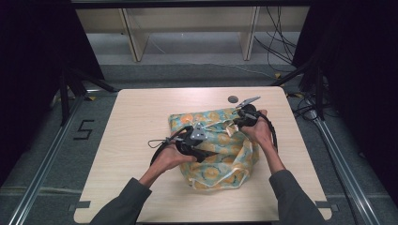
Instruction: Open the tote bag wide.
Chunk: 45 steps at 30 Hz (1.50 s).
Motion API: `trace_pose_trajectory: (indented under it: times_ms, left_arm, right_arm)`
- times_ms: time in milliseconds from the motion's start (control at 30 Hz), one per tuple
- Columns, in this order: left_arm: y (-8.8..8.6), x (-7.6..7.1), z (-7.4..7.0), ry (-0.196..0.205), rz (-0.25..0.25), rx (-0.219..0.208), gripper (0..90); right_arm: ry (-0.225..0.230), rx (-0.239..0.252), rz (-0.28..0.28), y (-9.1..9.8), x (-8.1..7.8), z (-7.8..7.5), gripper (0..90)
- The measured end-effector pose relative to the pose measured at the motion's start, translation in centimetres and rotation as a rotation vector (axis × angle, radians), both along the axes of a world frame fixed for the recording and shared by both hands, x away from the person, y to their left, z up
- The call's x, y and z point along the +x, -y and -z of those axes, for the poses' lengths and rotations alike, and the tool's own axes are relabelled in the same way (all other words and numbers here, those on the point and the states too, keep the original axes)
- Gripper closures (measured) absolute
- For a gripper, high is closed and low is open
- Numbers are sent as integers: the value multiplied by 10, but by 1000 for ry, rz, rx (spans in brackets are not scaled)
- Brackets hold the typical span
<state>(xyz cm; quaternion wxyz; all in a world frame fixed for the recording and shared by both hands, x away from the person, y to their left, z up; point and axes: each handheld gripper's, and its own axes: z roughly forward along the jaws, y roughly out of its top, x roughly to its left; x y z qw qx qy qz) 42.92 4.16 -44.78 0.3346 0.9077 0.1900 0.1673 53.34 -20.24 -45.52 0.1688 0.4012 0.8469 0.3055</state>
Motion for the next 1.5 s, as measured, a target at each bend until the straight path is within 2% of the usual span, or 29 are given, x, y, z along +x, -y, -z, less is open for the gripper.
trace_pose_trajectory:
  times_ms: [33, 67, 100, 133, 167, 200, 233, 300, 367, 400, 433, 500, 567, 600, 633, 667, 700, 733, 833, 867, 1000, 1133, 1167, 1200, 1300, 1333, 1400, 1433, 1500]
  left_arm:
    - [3, 3, 6, 6, -6, 36, 342]
    - [4, 5, 7, 16, -6, 53, 342]
    - [6, 6, 9, 29, -18, 56, 347]
    - [7, 8, 10, 42, -25, 65, 373]
    - [8, 11, 10, 48, -32, 71, 416]
    - [9, 14, 9, 41, -26, 75, 435]
    - [10, 16, 10, 21, -22, 66, 492]
    - [12, 20, 9, 3, 5, 64, 583]
    - [15, 22, 8, -18, 6, 40, 662]
    - [16, 22, 7, -26, 5, 34, 682]
    - [17, 22, 6, -26, 15, 36, 708]
    - [20, 20, 6, -18, 20, 39, 771]
    - [23, 18, 5, -17, 22, 44, 849]
    - [24, 17, 5, 3, 15, 47, 884]
    - [24, 18, 3, 13, 12, 45, 890]
    - [23, 18, 2, 9, -2, 22, 895]
    - [23, 18, 2, 9, -2, 22, 897]
    - [20, 19, -1, -17, -7, -8, 898]
    - [16, 18, -4, -28, 11, -25, 899]
    - [12, 16, -7, -43, 17, -55, 899]
    - [5, 8, -16, -70, 32, -107, 899]
    - [2, -3, -28, -81, 65, -161, 900]
    - [0, -5, -32, -78, 80, -173, 900]
    - [-1, -9, -36, -81, 76, -200, 900]
    - [-9, -15, -47, -82, 82, -239, 900]
    - [-12, -15, -50, -91, 93, -260, 900]
    - [-16, -17, -58, -94, 96, -289, 900]
    - [-17, -17, -62, -99, 104, -289, 900]
    - [-17, -15, -72, -81, 103, -301, 900]
  right_arm:
    - [-23, 9, -2, 2, -1, -3, 847]
    - [-10, 0, -18, 3, -1, -3, 835]
    - [-22, 21, 6, 2, -3, -5, 817]
    - [12, 25, -10, 2, -4, -5, 796]
    - [-9, 28, -10, 3, -6, -10, 770]
    - [17, 69, 7, 2, -9, -11, 744]
    - [27, 60, -12, 5, -11, -16, 717]
    - [66, 101, -8, 6, -18, -23, 674]
    - [66, 148, -29, 12, -29, -33, 641]
    - [96, 158, -35, 15, -35, -37, 625]
    - [86, 175, -23, 17, -42, -42, 615]
    - [124, 197, -34, 21, -55, -45, 610]
    - [124, 205, -52, 27, -65, -45, 609]
    - [126, 207, -53, 28, -68, -45, 606]
    - [106, 198, -58, 30, -72, -46, 605]
    - [111, 198, -59, 32, -75, -47, 608]
    - [112, 200, -65, 35, -78, -48, 611]
    - [111, 202, -65, 37, -81, -49, 614]
    - [126, 226, -72, 39, -89, -50, 614]
    - [114, 231, -85, 39, -99, -54, 603]
    - [111, 209, -111, 34, -120, -61, 552]
    - [71, 167, -96, 28, -133, -58, 499]
    - [70, 149, -93, 28, -132, -55, 504]
    - [64, 125, -99, 28, -132, -52, 557]
    - [70, 74, -109, 33, -126, -44, 777]
    - [53, 86, -90, 36, -123, -43, 833]
    - [82, 107, -60, 44, -110, -40, 891]
    - [85, 126, -48, 47, -103, -38, 900]
    - [65, 176, -47, 50, -91, -34, 900]
